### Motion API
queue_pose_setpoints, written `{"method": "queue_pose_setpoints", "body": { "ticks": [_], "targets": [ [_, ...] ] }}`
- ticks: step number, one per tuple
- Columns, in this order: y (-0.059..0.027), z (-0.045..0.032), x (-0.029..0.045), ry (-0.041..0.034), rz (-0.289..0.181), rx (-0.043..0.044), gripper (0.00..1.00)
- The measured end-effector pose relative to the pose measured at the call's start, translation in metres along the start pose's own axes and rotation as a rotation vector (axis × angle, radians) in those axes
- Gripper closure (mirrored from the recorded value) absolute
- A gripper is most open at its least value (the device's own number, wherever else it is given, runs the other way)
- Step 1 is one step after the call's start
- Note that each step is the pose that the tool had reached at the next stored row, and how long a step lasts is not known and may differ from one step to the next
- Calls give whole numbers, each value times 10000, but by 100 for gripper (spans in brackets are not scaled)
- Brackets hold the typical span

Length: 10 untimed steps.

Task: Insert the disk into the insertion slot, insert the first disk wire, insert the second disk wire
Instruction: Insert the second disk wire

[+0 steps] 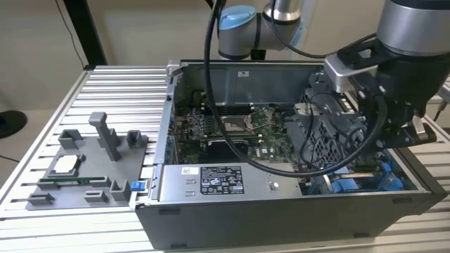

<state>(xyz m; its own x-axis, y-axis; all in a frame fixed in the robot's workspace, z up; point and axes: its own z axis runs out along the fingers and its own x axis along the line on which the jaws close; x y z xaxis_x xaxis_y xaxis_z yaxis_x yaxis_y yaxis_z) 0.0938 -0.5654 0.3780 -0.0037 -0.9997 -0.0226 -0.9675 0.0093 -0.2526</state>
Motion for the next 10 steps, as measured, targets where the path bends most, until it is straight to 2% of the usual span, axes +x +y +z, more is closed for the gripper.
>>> {"method": "queue_pose_setpoints", "body": {
  "ticks": [3, 4, 10],
  "targets": [
    [-27, -100, -2, 0, 2, -43, 0],
    [-28, -102, -3, 2, 0, -69, 0],
    [-28, -102, -2, 17, -3, -69, 0]
  ]
}}
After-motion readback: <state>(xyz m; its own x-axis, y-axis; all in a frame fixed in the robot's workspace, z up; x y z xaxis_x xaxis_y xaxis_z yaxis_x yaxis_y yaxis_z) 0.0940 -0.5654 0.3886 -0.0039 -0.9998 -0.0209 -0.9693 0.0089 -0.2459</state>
